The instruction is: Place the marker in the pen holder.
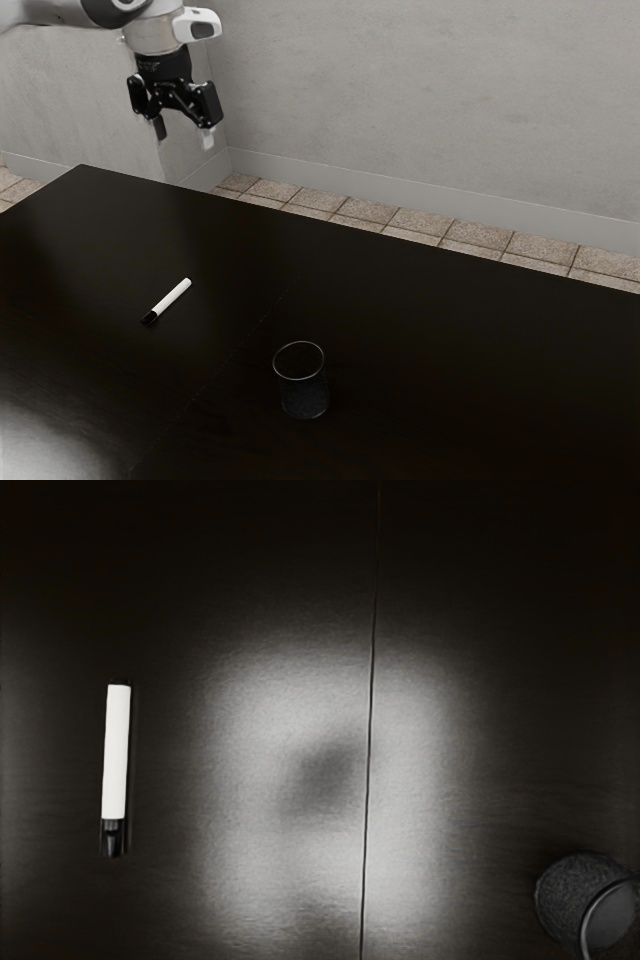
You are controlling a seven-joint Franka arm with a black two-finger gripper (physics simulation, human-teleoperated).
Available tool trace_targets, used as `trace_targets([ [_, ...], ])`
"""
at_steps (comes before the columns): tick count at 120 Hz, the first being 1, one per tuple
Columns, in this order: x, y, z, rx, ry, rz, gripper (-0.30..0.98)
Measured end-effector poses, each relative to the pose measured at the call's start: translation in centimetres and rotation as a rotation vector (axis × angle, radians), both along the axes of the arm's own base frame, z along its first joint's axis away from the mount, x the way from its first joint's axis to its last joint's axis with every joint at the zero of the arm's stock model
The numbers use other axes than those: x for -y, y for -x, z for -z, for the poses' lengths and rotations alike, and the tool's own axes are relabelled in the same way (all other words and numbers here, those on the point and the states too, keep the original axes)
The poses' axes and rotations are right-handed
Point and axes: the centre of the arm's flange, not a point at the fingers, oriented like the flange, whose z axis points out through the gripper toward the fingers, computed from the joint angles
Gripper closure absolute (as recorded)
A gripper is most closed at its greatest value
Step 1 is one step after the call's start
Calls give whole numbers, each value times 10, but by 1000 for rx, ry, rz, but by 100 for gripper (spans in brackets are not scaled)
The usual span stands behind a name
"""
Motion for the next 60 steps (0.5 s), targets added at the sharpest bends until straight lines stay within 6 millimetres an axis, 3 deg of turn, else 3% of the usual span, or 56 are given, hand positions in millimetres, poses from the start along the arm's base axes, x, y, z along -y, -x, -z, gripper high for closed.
trace_targets([
  [38, -11, 5, -1, -25, -15, -16, 0],
  [52, -31, 5, 3, -34, -31, -51, 0],
  [60, -37, 15, 22, -61, -28, -59, 0],
])
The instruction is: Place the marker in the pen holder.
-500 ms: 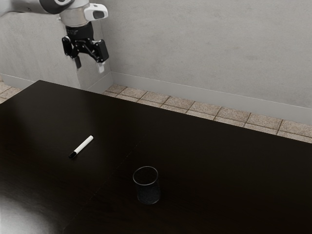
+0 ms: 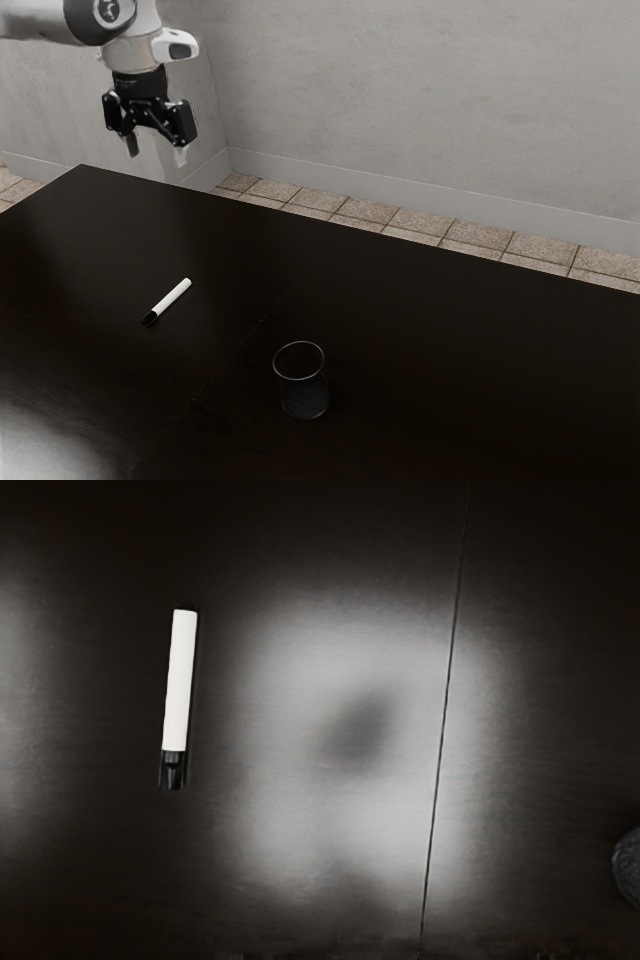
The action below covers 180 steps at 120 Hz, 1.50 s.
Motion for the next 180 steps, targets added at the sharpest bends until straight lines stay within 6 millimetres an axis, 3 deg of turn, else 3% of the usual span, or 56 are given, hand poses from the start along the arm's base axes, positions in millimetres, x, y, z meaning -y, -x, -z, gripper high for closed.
trace_targets([
  [26, -38, 28, 105, -97, 17, -63, 0],
  [44, -61, 39, 151, -113, 8, -98, 0],
  [63, -58, 45, 192, -110, -66, -31, 0],
  [78, -53, 40, 231, -93, -90, 22, 0],
  [95, -79, 14, 270, -76, -82, 8, 0],
  [120, -87, -10, 298, -56, -62, 20, 0],
  [140, -87, -18, 300, -34, -51, 36, 0],
  [159, -87, -37, 314, -28, -44, 44, 0],
  [180, -93, -41, 329, -51, -33, 40, 0],
])
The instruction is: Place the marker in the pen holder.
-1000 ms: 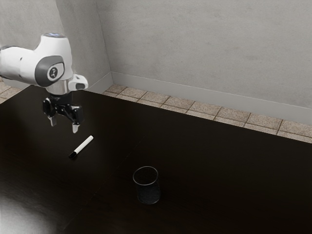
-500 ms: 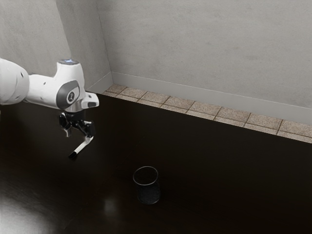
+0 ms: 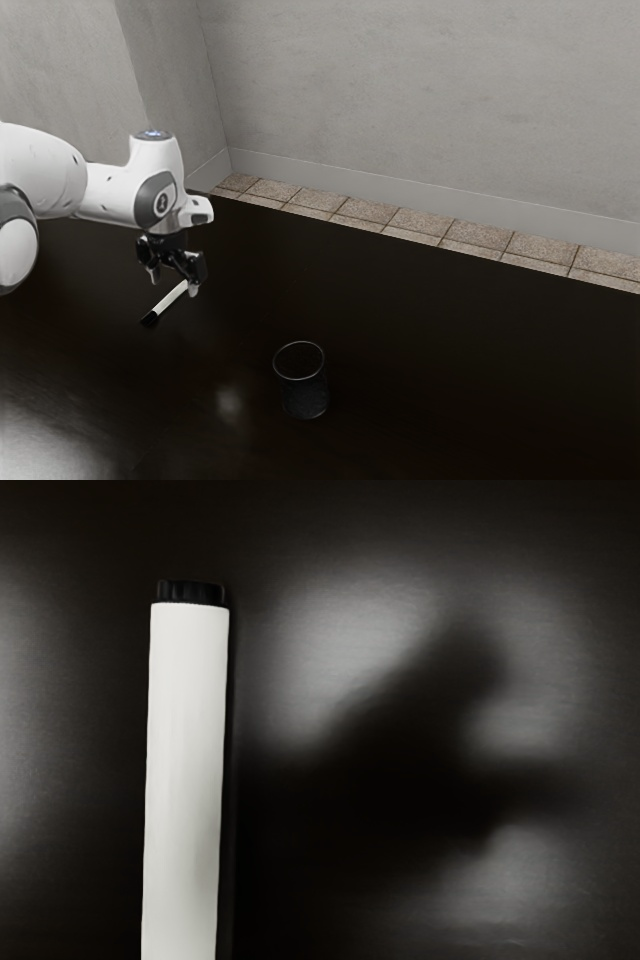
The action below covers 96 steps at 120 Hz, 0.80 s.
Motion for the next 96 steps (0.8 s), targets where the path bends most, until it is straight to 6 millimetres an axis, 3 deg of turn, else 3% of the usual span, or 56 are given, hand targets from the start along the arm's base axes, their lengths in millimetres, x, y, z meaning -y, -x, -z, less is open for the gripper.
trace_targets([
  [48, -23, -10, 24, -57, 42, -58, 0],
  [96, -36, -24, 28, -38, 39, -63, 0],
])
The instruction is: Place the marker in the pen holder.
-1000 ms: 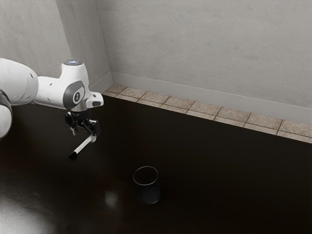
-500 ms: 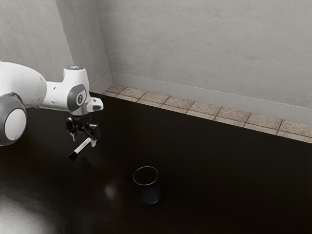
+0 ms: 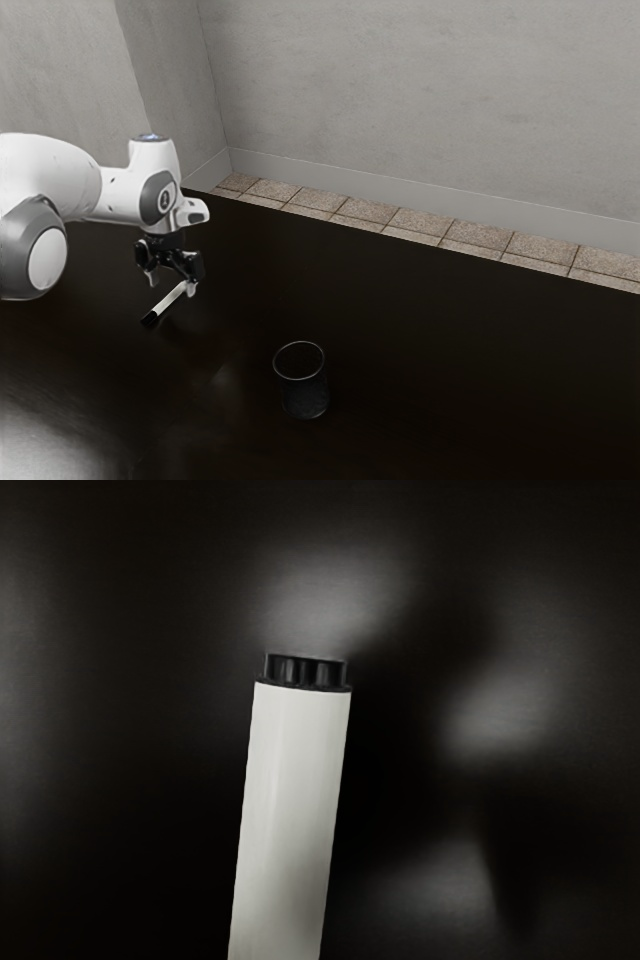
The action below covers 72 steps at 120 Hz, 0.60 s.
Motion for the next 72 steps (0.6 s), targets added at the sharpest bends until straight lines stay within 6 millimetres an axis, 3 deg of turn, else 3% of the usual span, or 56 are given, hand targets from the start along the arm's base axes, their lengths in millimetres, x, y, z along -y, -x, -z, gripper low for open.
trace_targets([
  [20, -5, -7, 7, 10, -6, 0, 3],
  [72, -5, -7, 13, 12, -1, 0, 44],
])
